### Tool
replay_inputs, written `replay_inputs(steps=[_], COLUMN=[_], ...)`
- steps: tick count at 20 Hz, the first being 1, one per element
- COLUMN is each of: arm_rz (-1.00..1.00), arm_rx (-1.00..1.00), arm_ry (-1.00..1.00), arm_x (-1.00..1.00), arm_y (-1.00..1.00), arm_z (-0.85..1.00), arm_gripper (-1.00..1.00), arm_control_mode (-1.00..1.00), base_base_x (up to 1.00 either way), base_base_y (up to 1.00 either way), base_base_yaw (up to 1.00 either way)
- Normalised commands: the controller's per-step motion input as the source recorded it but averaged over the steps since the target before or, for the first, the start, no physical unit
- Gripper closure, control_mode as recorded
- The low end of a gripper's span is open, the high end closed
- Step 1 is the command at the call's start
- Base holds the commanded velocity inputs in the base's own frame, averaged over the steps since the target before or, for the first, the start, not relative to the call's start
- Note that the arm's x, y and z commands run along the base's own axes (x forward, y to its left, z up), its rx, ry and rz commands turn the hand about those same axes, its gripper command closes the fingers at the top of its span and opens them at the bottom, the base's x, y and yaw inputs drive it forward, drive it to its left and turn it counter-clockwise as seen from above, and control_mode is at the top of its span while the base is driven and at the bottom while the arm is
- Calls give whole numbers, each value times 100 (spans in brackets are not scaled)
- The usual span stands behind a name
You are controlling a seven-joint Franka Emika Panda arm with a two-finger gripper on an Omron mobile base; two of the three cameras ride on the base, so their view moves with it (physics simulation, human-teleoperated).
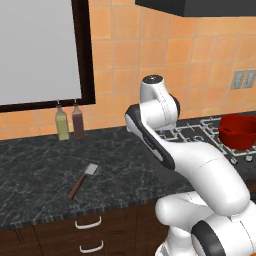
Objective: Put the lemon and sweet potato in the pot. Retrieve the spatula and lightly stir the vegetables in the pot.
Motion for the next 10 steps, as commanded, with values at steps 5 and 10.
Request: replay_inputs(steps=[5, 10], arm_rz=[42, 80], arm_rx=[-7, -11], arm_ry=[1, 16], arm_x=[6, 1], arm_y=[28, 28], arm_z=[0, 0], arm_gripper=[-100, -100], arm_control_mode=[-100, -100], base_base_x=[0, 0], base_base_y=[0, 0], base_base_yaw=[0, 0])
